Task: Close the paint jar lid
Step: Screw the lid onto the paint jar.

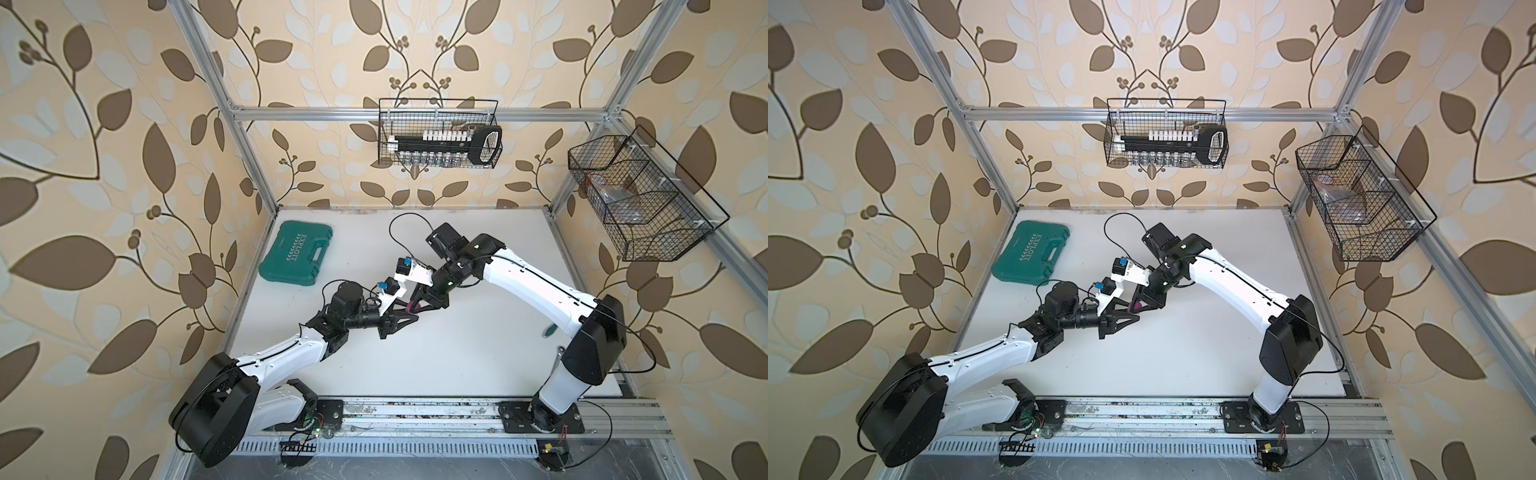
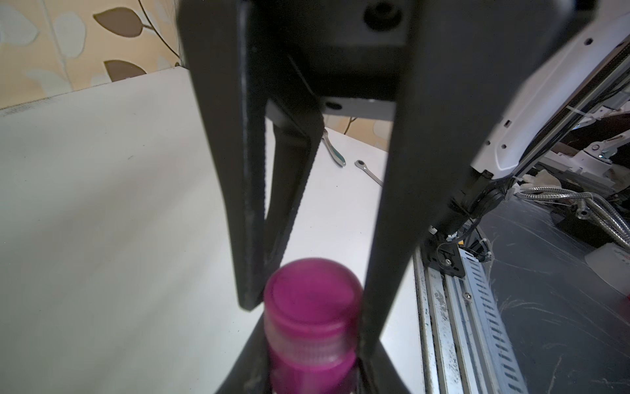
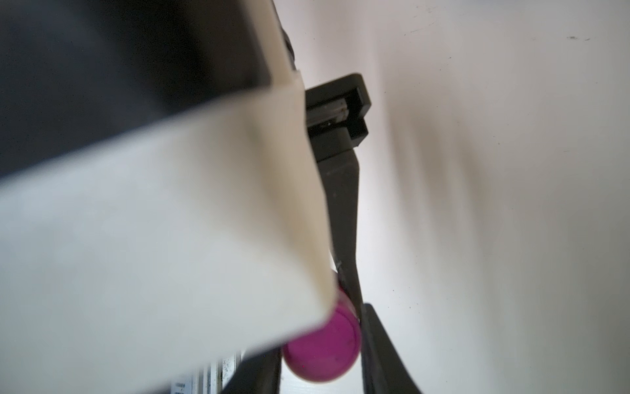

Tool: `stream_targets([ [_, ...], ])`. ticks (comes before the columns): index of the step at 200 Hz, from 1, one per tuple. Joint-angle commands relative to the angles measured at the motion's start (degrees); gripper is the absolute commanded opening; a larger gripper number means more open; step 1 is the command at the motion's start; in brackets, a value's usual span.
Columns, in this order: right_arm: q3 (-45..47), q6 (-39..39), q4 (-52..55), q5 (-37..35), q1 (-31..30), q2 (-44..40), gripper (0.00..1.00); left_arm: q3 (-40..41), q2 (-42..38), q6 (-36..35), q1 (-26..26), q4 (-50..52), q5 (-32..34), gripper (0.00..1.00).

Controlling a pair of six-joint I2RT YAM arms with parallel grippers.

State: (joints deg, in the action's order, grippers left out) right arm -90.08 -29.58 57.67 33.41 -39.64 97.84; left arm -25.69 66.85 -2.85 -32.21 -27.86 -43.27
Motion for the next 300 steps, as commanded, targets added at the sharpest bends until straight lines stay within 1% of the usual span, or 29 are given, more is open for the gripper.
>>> stream_targets([
  [1,-1.5,2.3,2.1,0.1,-0.7,1.7,0.27,-0.5,-1.1,-0.2,0.0,-3.1,1.3,0.0],
  [9,-1.5,4.1,1.6,-0.2,-0.7,1.9,0.27,-0.3,-1.2,0.3,0.0,-4.2,2.7,0.0],
  [16,-1.4,6.4,0.7,-0.7,-0.7,2.1,0.24,0.0,-1.2,0.8,-0.2,-5.4,4.4,0.0],
  [19,-1.5,7.8,0.3,-0.7,-1.7,2.2,0.23,0.2,-1.2,0.8,-0.4,-5.9,5.1,0.0],
  [33,-1.8,14.7,-1.6,-1.2,-2.7,3.4,0.23,1.0,-1.4,0.6,-2.3,-8.1,12.6,0.0],
  [50,-2.7,26.3,-5.1,-3.2,-3.4,5.9,0.23,1.4,-0.8,-1.2,-6.1,-10.9,22.2,0.0],
  [61,-2.5,33.7,-8.7,-3.8,-3.6,7.2,0.23,1.3,0.3,-2.2,-8.2,-12.3,27.0,0.0],
  [68,-2.5,37.3,-10.7,-3.9,-4.2,7.9,0.27,1.2,1.1,-2.9,-9.6,-13.3,30.1,0.0],
  [79,-2.5,41.4,-13.3,-4.8,-5.5,8.7,0.29,1.2,2.4,-3.4,-10.9,-15.1,33.1,0.0],
  [92,-3.7,43.4,-14.0,-6.2,-6.7,9.8,0.39,1.2,3.6,-3.0,-11.0,-17.0,34.1,0.0],
  [107,-5.5,44.4,-13.1,-8.8,-6.9,10.6,0.41,0.7,4.2,-2.8,-11.0,-17.2,34.3,0.0],
  [112,-5.6,44.5,-13.1,-9.1,-6.7,10.4,0.46,0.6,4.0,-2.9,-11.0,-17.0,34.1,0.0],
  [116,-5.7,44.5,-13.0,-9.0,-6.6,10.2,0.49,0.6,3.9,-3.0,-11.0,-16.6,34.0,0.0],
  [119,-5.6,44.5,-12.9,-9.1,-6.4,9.9,0.5,0.6,3.7,-3.1,-11.0,-16.4,34.1,0.0],
  [133,-5.2,44.3,-12.3,-9.1,-5.3,8.3,0.52,1.0,2.7,-3.5,-10.8,-15.6,34.2,0.0],
  [153,-3.3,44.3,-12.2,-8.7,-3.0,5.0,0.55,1.4,1.5,-3.3,-9.5,-14.2,32.6,0.0],
  [169,-1.7,44.0,-12.2,-8.1,-1.3,2.6,0.58,2.0,0.8,-3.1,-8.9,-14.0,31.8,0.0],
  [181,-1.1,43.3,-11.2,-7.8,-1.1,1.1,0.6,2.2,0.5,-3.0,-8.5,-13.5,31.0,0.0],
  [185,-0.8,43.1,-11.0,-7.8,0.4,0.6,0.61,2.3,0.4,-3.0,-8.4,-13.3,30.7,0.0],
  [219,0.0,38.9,-7.4,-6.4,4.7,-3.5,0.67,3.0,-0.7,-2.2,-6.7,-12.0,26.3,0.0],
  [239,0.3,32.8,-4.6,-4.5,7.3,-5.8,0.7,2.6,-1.8,-1.2,-4.6,-9.8,20.2,0.0],
  [258,2.0,22.8,-2.9,-2.4,8.0,-7.5,0.71,1.5,-2.5,-0.7,-2.9,-7.2,12.9,0.0],
  [273,3.9,15.1,-3.2,0.1,8.0,-8.5,0.7,-1.2,-1.9,-1.6,-2.3,-1.8,7.0,0.0],
  [284,5.4,10.2,-4.1,1.6,8.0,-9.1,0.69,-2.5,-1.3,-2.1,-2.2,0.6,4.3,0.0],
  [300,6.9,5.6,-5.5,3.8,8.0,-9.7,0.67,-3.1,-0.6,-2.2,-2.2,1.9,2.3,0.0],
])
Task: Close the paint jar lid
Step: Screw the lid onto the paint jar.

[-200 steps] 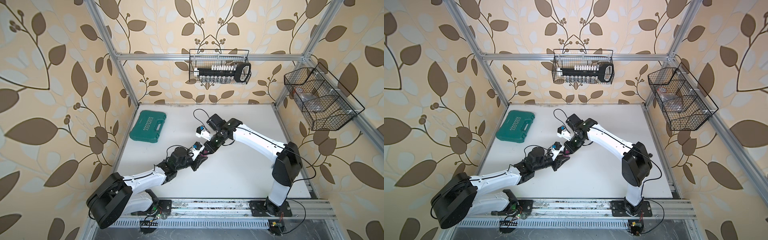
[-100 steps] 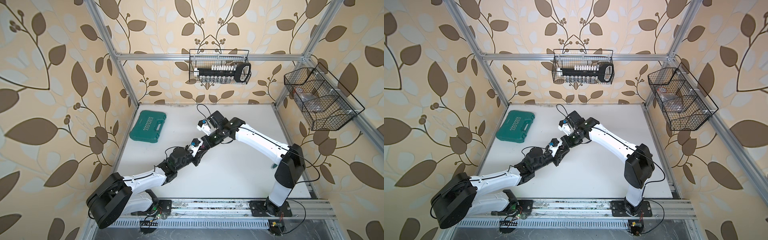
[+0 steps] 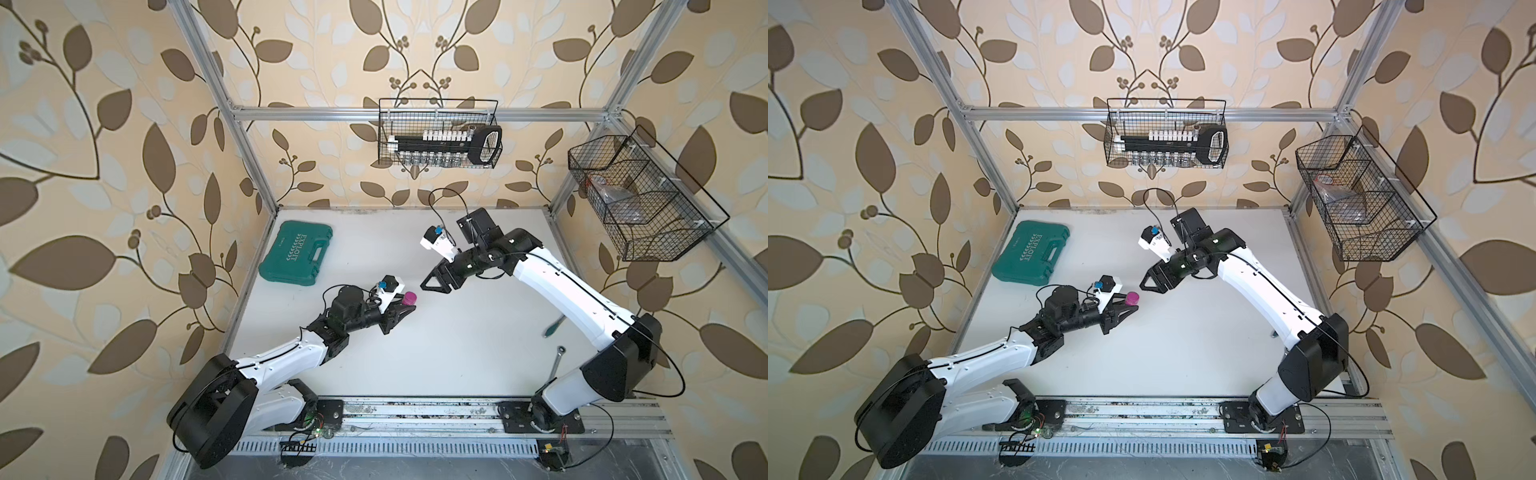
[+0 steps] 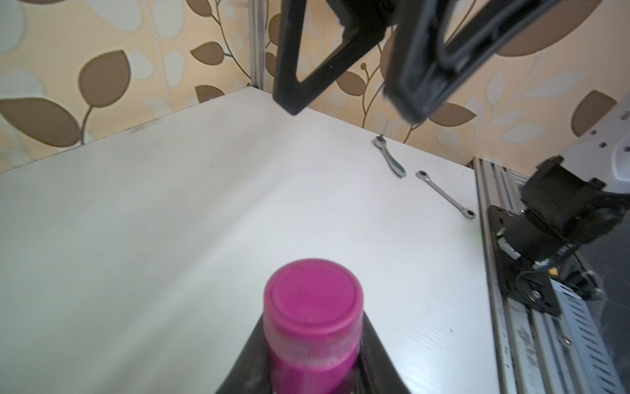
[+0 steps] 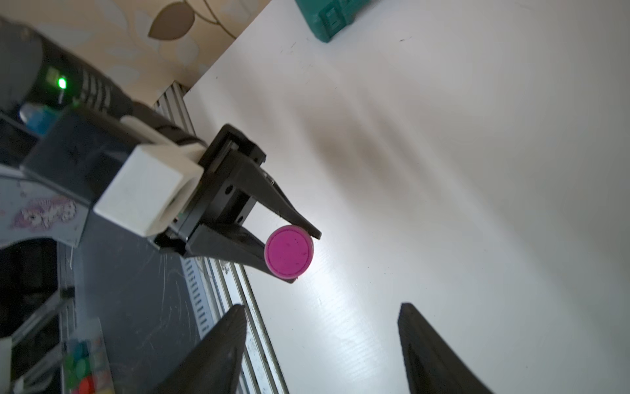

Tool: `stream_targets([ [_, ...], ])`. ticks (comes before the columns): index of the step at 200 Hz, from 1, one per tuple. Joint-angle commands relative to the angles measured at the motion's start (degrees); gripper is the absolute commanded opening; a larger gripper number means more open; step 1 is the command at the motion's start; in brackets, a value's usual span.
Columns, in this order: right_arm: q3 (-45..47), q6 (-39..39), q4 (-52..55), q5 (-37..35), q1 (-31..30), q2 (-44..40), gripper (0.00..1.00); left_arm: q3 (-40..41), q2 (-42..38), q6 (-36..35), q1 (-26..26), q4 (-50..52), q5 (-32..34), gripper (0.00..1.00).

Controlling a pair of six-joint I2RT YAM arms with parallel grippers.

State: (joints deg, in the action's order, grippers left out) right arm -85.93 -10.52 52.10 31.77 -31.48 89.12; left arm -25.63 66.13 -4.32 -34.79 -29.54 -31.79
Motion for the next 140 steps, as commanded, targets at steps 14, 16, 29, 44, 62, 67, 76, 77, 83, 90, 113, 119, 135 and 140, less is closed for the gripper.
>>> stream_targets([
  [14,2.8,-16.8,1.1,7.9,-0.4,-0.5,0.67,-3.5,0.6,-0.9,0.3,4.3,-10.0,0.0],
  [16,2.8,-17.1,1.1,7.9,-0.4,-0.4,0.66,-3.5,0.7,-0.9,0.3,4.4,-10.0,0.0],
  [29,2.7,-18.7,1.8,7.9,-0.7,0.1,0.67,-3.4,0.8,-0.9,0.3,4.3,-10.6,0.0],
  [44,2.4,-20.6,3.2,7.5,-1.2,1.0,0.67,-3.6,0.8,-0.9,0.3,4.8,-10.8,0.0],
  [62,3.0,-21.6,3.4,7.5,-2.3,1.6,0.67,-3.5,0.8,-1.2,0.3,4.7,-10.7,0.0],
  [67,3.2,-22.2,3.5,7.5,-2.8,1.6,0.67,-3.5,0.9,-1.2,0.3,4.7,-10.7,0.0],
  [76,3.7,-22.9,3.6,6.9,-3.6,1.8,0.67,-3.7,1.1,-1.2,0.3,5.0,-10.8,0.0],
  [77,3.7,-22.9,3.6,6.8,-3.7,1.8,0.67,-3.7,1.1,-1.3,0.3,5.0,-10.8,0.0],
  [83,3.9,-23.3,3.8,6.0,-4.1,1.9,0.67,-3.9,1.3,-1.3,0.3,5.1,-11.0,0.0],
  [90,3.9,-23.4,3.8,4.9,-4.5,2.2,0.67,-4.0,1.3,-1.3,0.3,5.0,-11.1,0.0],
  [113,4.0,-23.4,3.6,4.2,-4.7,2.7,0.66,-4.0,1.5,-1.2,0.3,4.7,-11.3,0.0],
  [119,4.0,-23.3,3.6,4.3,-4.7,2.7,0.66,-4.0,1.5,-1.3,0.3,4.6,-11.3,0.0],
  [135,3.9,-23.2,3.8,4.4,-4.9,3.1,0.65,-3.9,1.4,-1.2,0.3,4.7,-11.3,0.0],
  [140,3.8,-23.3,3.8,4.4,-5.0,3.2,0.65,-3.9,1.3,-1.2,0.3,4.7,-11.2,0.0],
])
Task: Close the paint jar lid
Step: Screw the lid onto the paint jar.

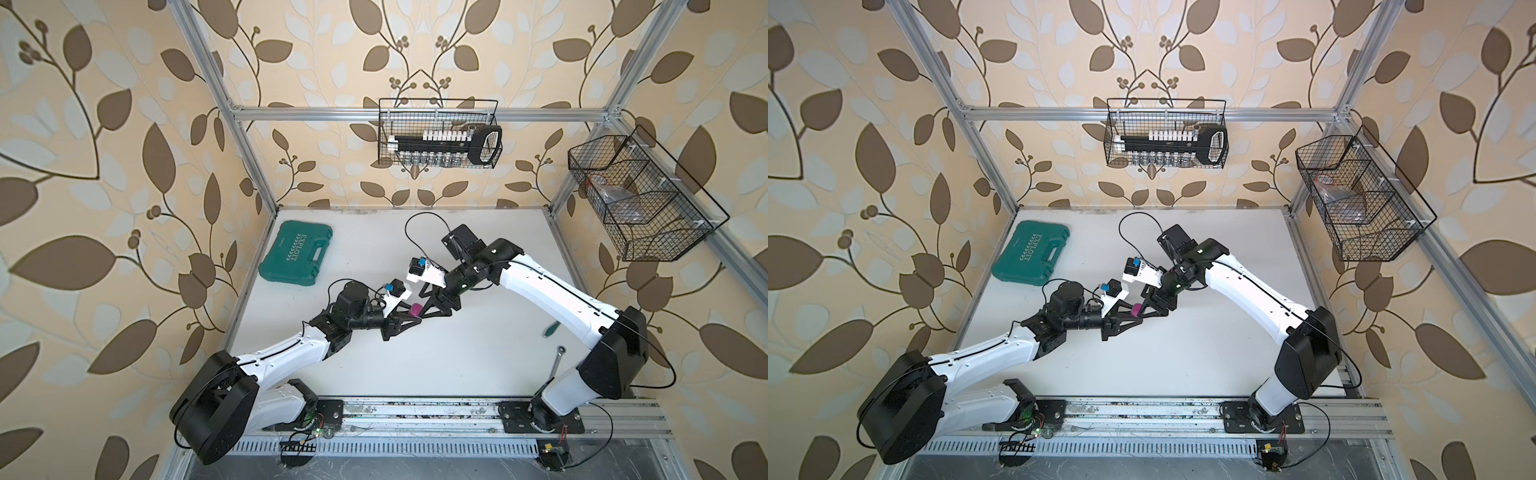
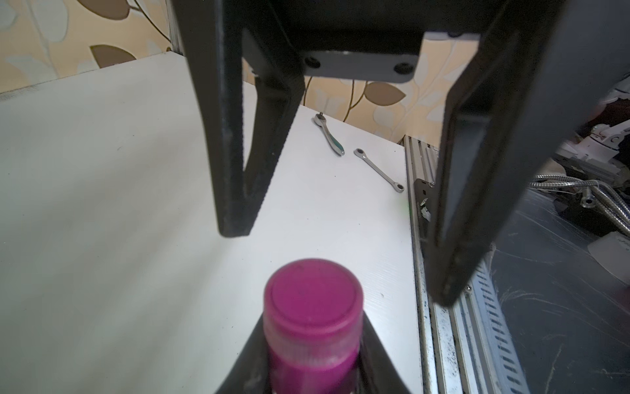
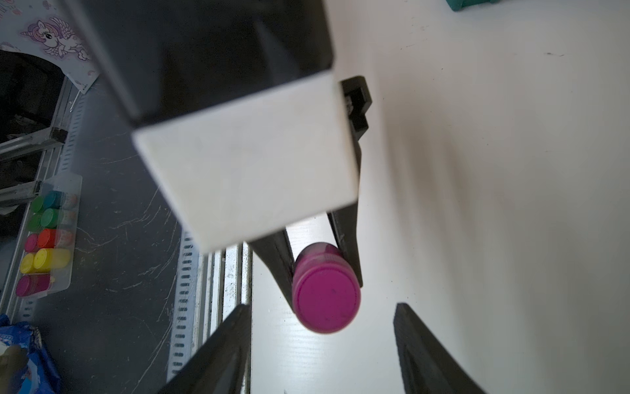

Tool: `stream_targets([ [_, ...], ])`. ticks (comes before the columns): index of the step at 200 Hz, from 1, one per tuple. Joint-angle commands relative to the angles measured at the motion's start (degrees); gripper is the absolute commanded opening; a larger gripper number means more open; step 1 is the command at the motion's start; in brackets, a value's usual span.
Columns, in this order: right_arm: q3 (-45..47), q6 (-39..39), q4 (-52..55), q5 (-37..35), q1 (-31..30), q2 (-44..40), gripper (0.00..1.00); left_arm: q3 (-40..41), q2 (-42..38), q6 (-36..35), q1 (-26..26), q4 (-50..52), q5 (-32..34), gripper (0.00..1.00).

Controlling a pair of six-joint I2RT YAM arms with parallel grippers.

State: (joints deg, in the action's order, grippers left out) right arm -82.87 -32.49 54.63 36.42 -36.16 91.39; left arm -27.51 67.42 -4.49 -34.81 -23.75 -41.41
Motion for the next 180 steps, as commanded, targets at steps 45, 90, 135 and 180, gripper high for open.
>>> stream_targets([
  [45,0.9,-1.4,1.3,-0.2,-1.2,1.7,0.62,-2.1,-0.2,-1.0,0.3,-1.0,-1.4,0.0],
  [90,0.6,-0.9,1.1,-1.8,-1.6,2.0,0.48,-2.1,-0.4,-1.0,0.3,-1.1,-1.0,0.0],
  [135,0.6,-0.6,1.4,-1.5,-2.0,2.6,0.41,-2.3,-0.4,-0.9,0.3,-1.1,-1.0,0.0],
  [180,0.5,0.9,0.7,0.0,-2.4,3.0,0.24,-2.3,-0.4,-0.7,0.3,-1.5,-0.5,0.0],
])
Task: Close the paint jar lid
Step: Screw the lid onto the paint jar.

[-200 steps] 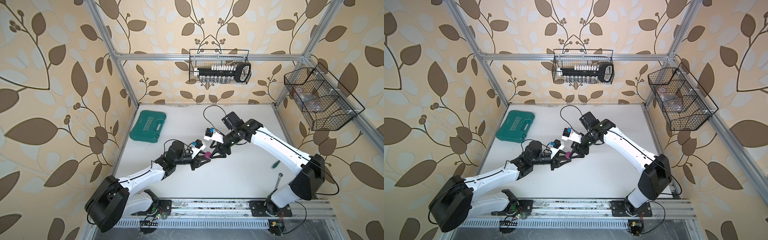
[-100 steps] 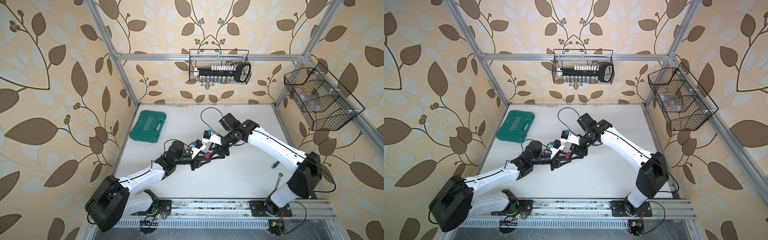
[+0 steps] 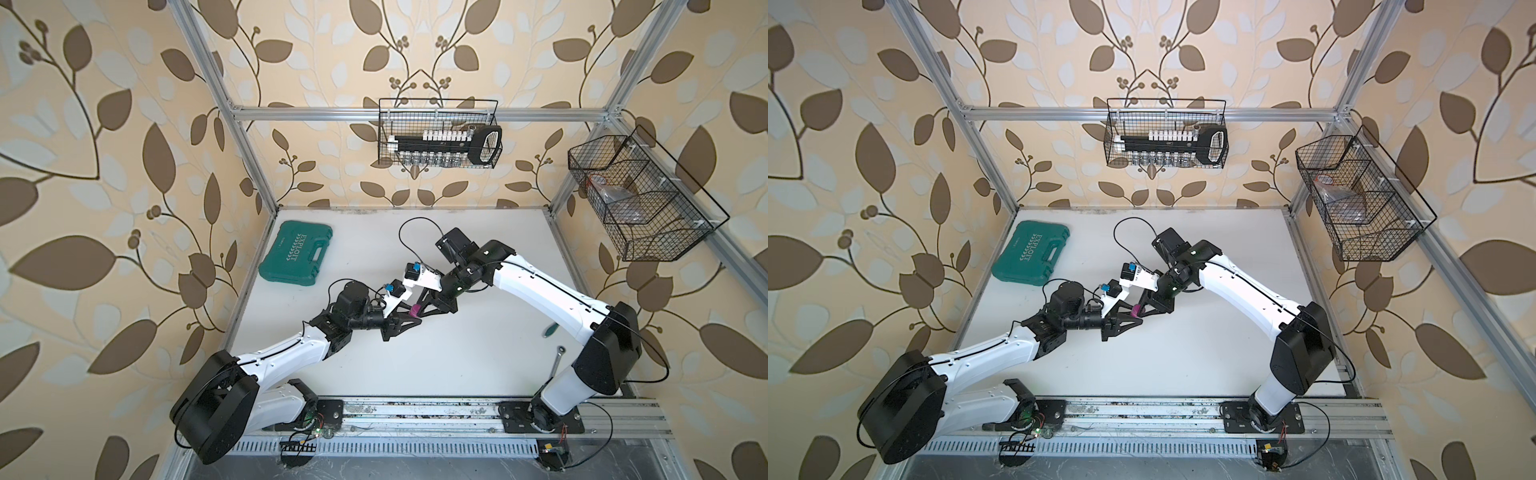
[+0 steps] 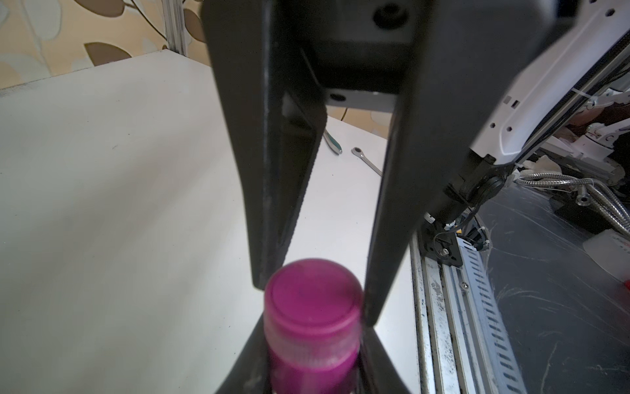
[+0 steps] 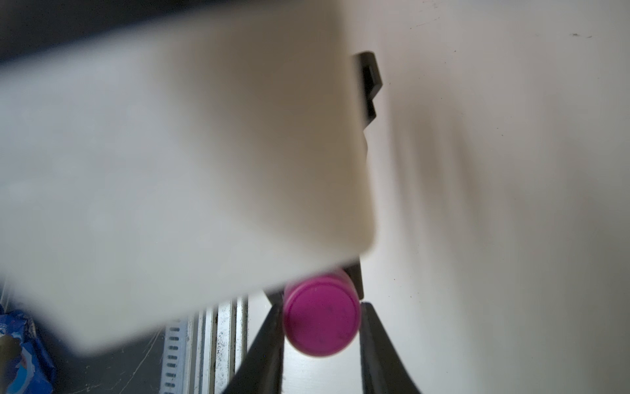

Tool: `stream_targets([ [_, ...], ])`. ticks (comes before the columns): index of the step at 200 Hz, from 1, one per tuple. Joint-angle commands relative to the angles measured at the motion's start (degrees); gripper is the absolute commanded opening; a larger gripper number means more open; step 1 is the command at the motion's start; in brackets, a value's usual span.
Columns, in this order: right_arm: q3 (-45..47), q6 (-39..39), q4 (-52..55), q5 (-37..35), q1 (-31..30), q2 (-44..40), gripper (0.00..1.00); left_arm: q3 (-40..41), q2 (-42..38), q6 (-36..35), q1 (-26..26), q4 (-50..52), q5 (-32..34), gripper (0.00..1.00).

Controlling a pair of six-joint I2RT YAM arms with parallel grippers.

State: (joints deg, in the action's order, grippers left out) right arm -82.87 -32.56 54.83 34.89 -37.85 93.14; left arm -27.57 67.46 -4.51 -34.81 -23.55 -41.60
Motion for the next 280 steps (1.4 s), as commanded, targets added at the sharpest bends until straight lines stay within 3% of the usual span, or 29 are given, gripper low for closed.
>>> stream_targets([
  [1,0.5,1.1,0.5,1.6,-0.7,1.2,0.23,-2.3,-0.5,-0.7,0.3,-1.7,-0.3,0.0],
  [42,2.0,7.4,-2.8,3.4,-1.6,0.7,0.19,-2.8,-0.4,0.1,0.3,-3.2,1.6,0.0],
  [66,2.7,16.4,-6.4,3.1,-2.5,1.1,0.19,-2.7,-0.4,0.6,0.3,-4.8,4.8,0.0],
  [109,2.0,41.3,-14.1,-3.1,-6.9,5.7,0.17,-1.8,-0.5,-0.8,-3.1,-8.0,19.0,0.0],
  [117,0.7,42.9,-12.9,-5.6,-8.7,7.1,0.23,-1.7,-0.7,-2.6,-5.1,-7.7,22.6,0.0],
  [126,-0.1,45.6,-12.6,-8.6,-10.2,8.0,0.22,-1.1,-0.8,-3.8,-6.9,-8.2,26.2,0.0],
  [159,0.6,51.2,-16.4,-8.4,-11.3,8.5,0.26,0.9,-2.4,-4.1,-7.6,-10.3,30.9,0.0],
  [189,-1.0,50.6,-13.9,-9.5,-10.5,7.7,0.38,0.7,-3.9,-4.9,-7.4,-8.6,30.5,0.0],
  [207,-0.6,49.9,-13.1,-9.2,-7.9,4.2,0.39,0.8,-4.1,-4.7,-6.5,-7.1,28.8,0.0],
  [224,0.9,47.6,-11.8,-9.0,-3.9,-0.2,0.53,2.3,-4.5,-3.3,-4.5,-8.3,26.0,0.0],
  [247,2.5,41.6,-9.4,-5.6,2.2,-5.5,0.59,3.6,-4.0,0.9,0.2,-11.3,16.3,0.0],
  [280,1.9,28.3,-4.3,1.6,8.4,-7.4,0.63,-0.7,0.3,3.6,0.9,-9.9,2.4,0.0],
])
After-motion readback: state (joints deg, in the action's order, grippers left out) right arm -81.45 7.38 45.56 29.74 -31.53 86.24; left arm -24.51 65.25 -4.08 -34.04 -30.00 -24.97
